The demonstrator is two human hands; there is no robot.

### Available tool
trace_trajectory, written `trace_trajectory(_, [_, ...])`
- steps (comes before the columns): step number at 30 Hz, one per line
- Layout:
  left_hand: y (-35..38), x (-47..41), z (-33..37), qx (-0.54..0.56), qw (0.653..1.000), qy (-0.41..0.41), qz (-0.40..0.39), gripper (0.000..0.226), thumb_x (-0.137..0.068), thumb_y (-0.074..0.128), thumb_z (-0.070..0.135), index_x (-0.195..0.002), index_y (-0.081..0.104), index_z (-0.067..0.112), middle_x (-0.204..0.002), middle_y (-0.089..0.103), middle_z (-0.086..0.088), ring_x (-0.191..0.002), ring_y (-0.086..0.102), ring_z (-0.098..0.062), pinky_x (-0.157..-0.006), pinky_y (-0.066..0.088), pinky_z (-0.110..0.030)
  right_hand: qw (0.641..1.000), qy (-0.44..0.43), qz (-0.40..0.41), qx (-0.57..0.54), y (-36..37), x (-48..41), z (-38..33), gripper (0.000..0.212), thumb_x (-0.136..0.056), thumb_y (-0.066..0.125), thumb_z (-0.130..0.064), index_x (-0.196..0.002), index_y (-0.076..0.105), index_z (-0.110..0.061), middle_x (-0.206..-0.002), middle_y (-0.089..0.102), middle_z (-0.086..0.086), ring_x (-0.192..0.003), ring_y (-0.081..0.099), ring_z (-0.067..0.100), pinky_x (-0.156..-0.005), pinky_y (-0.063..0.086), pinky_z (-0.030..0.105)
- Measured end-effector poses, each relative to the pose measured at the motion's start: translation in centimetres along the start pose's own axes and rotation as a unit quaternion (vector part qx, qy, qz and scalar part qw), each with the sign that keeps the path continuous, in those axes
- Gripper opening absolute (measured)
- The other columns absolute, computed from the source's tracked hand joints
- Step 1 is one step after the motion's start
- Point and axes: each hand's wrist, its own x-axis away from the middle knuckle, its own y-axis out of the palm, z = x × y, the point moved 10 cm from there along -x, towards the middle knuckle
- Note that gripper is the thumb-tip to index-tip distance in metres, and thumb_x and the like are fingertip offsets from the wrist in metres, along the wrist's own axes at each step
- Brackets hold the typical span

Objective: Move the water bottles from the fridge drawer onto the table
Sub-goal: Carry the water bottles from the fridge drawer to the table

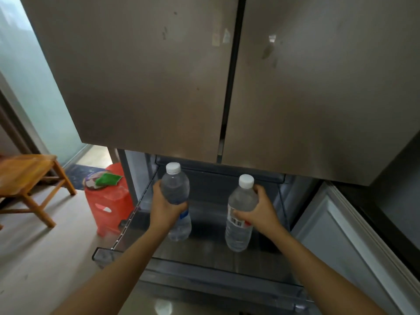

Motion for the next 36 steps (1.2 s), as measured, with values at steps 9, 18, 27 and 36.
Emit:
trace_trajectory(9, [-7.6,1.0,7.1,-0.002,0.995,0.080,0.062,0.080,-0.068,0.075,-0.001,-0.134,0.030,0.009,-0.126,0.045,-0.006,-0.119,0.045,-0.019,-0.098,0.038,-0.026,0.988,-0.121,-0.089,0.023,2.0,1.1,-9.6,0.072,-0.061,0.083,-0.016,-0.111,0.036,-0.039,-0.114,0.051,-0.009,-0.112,0.051,0.015,-0.094,0.049,0.037])
trace_trajectory(18, [-18.9,5.8,12.4,0.054,0.967,0.126,0.217,0.075,-0.069,0.075,0.002,-0.131,0.036,0.015,-0.124,0.054,-0.003,-0.106,0.056,-0.016,-0.090,0.048,-0.036,0.957,-0.236,-0.153,-0.071,4.8,2.7,-21.3,0.067,-0.065,0.080,-0.005,-0.113,0.039,-0.026,-0.110,0.051,-0.006,-0.103,0.054,0.012,-0.087,0.049,0.029])
trace_trajectory(27, [-30.5,20.4,7.7,0.019,0.904,0.055,0.423,0.068,-0.064,0.075,-0.010,-0.115,0.039,0.016,-0.100,0.056,0.004,-0.091,0.058,-0.008,-0.073,0.046,-0.022,0.882,-0.309,-0.349,-0.075,16.5,8.7,-27.9,0.069,-0.064,0.080,-0.006,-0.114,0.037,-0.027,-0.102,0.051,-0.018,-0.093,0.053,-0.001,-0.074,0.046,0.014])
trace_trajectory(36, [-36.3,39.0,-1.7,-0.013,0.820,-0.095,0.565,0.066,-0.064,0.078,-0.006,-0.114,0.040,0.014,-0.108,0.055,-0.006,-0.097,0.056,-0.019,-0.070,0.043,-0.019,0.820,-0.283,-0.497,-0.033,30.7,20.3,-25.2,0.066,-0.066,0.079,-0.003,-0.118,0.040,-0.016,-0.117,0.054,0.005,-0.109,0.055,0.021,-0.092,0.047,0.034])
